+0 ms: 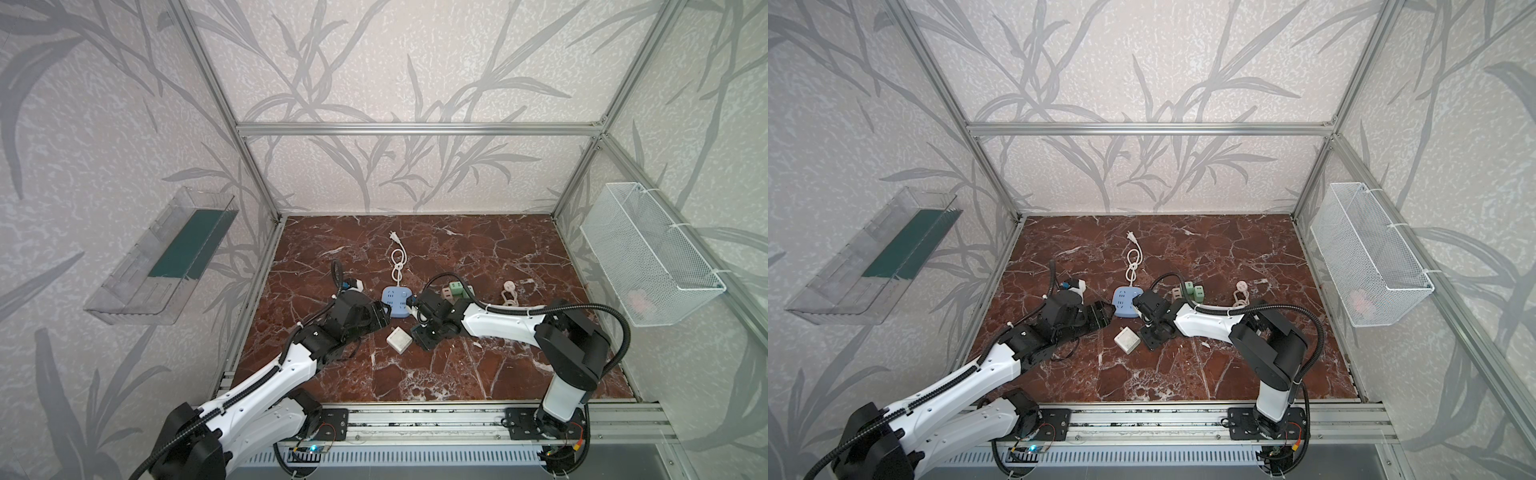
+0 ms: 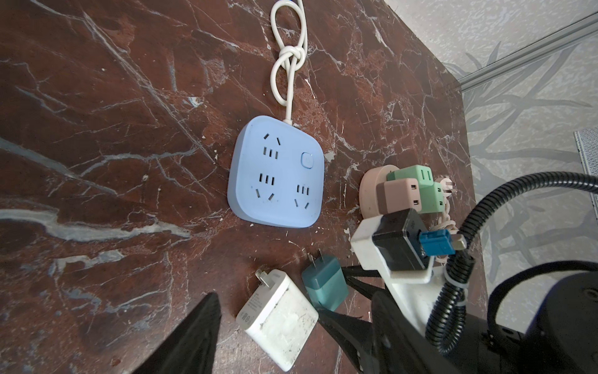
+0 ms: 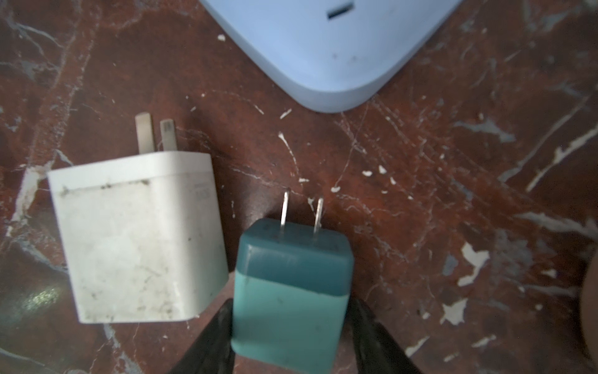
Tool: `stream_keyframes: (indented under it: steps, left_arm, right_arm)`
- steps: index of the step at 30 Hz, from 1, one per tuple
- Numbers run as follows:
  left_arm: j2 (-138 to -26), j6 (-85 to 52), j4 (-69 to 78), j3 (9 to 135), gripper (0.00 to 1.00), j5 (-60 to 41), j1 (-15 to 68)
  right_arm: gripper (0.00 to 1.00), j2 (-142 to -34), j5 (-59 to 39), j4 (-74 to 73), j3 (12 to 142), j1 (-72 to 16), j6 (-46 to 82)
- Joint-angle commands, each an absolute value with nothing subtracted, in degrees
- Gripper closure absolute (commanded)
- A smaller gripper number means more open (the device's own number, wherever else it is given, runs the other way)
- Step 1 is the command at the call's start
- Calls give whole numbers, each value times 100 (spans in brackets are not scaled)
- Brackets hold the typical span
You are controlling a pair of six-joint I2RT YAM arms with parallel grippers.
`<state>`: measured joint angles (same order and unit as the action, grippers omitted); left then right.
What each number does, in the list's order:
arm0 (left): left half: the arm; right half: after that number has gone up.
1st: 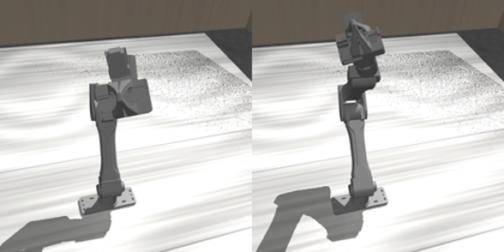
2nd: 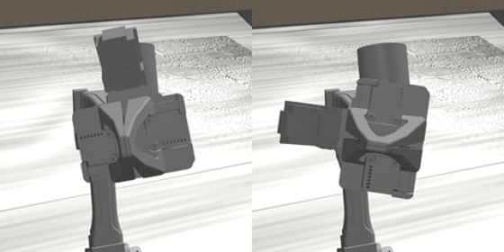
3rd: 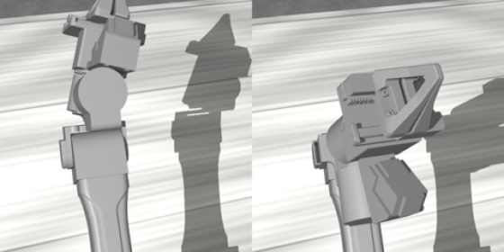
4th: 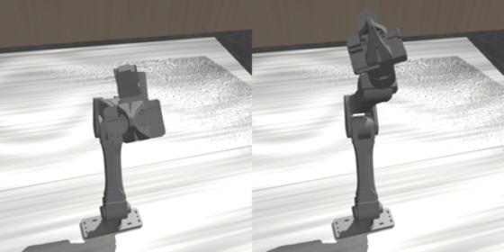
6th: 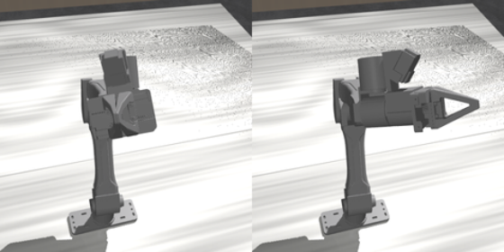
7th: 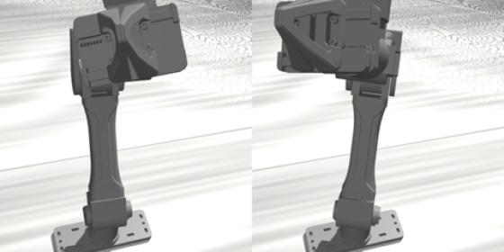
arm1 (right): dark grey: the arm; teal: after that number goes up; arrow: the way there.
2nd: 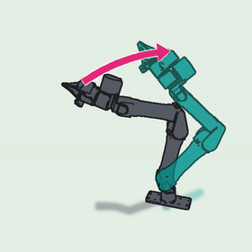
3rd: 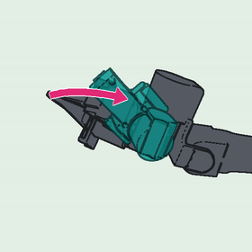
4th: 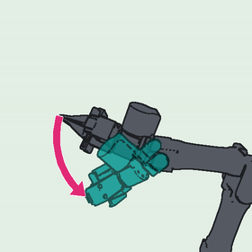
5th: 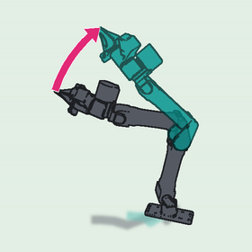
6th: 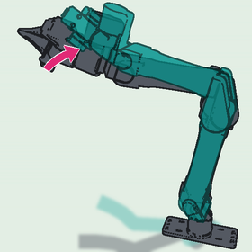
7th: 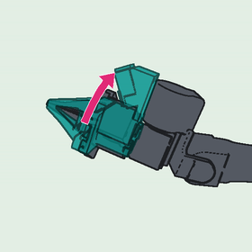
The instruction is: Insert the plug
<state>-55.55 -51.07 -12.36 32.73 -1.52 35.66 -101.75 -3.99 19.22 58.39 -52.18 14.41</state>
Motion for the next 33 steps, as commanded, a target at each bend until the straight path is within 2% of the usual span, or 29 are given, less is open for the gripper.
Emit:
stream_keyframes:
  steps: [1, 8, 12, 16, 20, 27, 33]
  left_arm:
    - [-5574, -5080, -1262, 3366, 28, -127, 3560]
    - [-5556, -5106, -1235, 3322, 28, -127, 3563]
    - [-5561, -5113, -1228, 3313, 28, -137, 3561]
    - [-5573, -5110, -1239, 3313, 28, -144, 3564]
    - [-5564, -5090, -1317, 3323, 30, -182, 3562]
    - [-5622, -5035, -1370, 3351, 33, -499, 3573]
    - [-5920, -5256, -622, 3316, 32, -1147, 3597]
  right_arm:
    - [44, -10243, -334, 2037, 5965, -5256, 1407]
    - [45, -10298, -299, 2013, 6020, -5252, 1371]
    - [53, -10300, -325, 1975, 5997, -5253, 1358]
    - [70, -10240, -313, 2000, 5980, -5251, 1331]
    - [99, -9987, -180, 2239, 6019, -5244, 1185]
    - [100, -9173, -214, 2592, 6067, -5245, 892]
    - [100, -8789, -574, 2705, 6255, -5247, 809]
